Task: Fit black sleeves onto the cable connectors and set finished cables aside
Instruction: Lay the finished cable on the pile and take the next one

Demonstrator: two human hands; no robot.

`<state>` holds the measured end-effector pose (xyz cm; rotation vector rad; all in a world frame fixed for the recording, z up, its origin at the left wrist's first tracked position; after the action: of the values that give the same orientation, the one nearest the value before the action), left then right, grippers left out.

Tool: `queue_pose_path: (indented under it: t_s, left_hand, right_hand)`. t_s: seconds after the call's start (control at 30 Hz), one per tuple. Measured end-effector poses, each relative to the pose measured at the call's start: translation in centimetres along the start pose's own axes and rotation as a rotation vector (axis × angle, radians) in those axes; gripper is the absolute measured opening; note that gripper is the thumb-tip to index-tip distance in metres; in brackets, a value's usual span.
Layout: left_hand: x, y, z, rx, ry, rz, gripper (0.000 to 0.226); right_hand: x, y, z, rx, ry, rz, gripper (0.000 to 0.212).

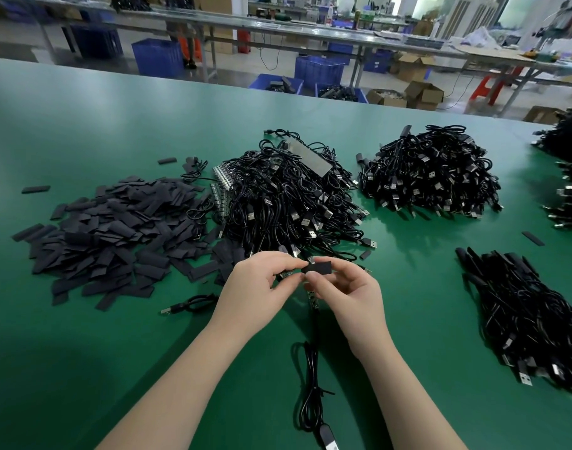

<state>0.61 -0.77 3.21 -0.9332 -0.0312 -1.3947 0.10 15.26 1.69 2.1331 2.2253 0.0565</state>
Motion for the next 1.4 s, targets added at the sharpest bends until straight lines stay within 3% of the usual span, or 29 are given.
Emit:
queue_pose_path:
  t_s: [0.6, 0.77, 1.23, 1.33, 1.4]
  left_hand:
    - [-0.6, 0.1, 0.4, 0.07, 0.162, -0.082, 0.014]
    - [-0.4, 0.1, 0.5, 0.065, 0.155, -0.059, 0.02]
    - [-0.6, 0.2, 0.2, 0.102, 0.179, -0.072, 0.019]
    - [-0.5, 0.2, 0.3, 0.106, 0.197, -0.057, 0.035]
    - [-0.5, 0.3, 0.2, 0.121, 0.181, -0.067, 0.046]
  right_hand:
    - [0.5, -0.1, -0.2, 0.014, -0.022, -0.016, 0.009]
    - [0.3, -0.1, 0.1, -0.011, -0.086, -0.005, 0.02]
    - [0.6, -0.1, 0.0, 0.023, -0.056, 0.034, 0.016]
    - [1.0, -0.1, -0.1, -0.005, -0.138, 0.077, 0.003]
    - [1.3, -0.1, -0.1, -0.005, -0.171, 0.095, 0.011]
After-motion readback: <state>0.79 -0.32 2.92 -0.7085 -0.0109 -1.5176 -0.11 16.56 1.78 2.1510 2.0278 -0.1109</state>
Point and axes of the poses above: each hand's wrist, its own y-axis away from the middle knuckle, its own x-axis out of the back of the hand, z = x × y, the point moved 5 cm from there along -y, towards the middle knuckle, and after that the axes turned 8 degrees about -x, right-handed, at the moved point
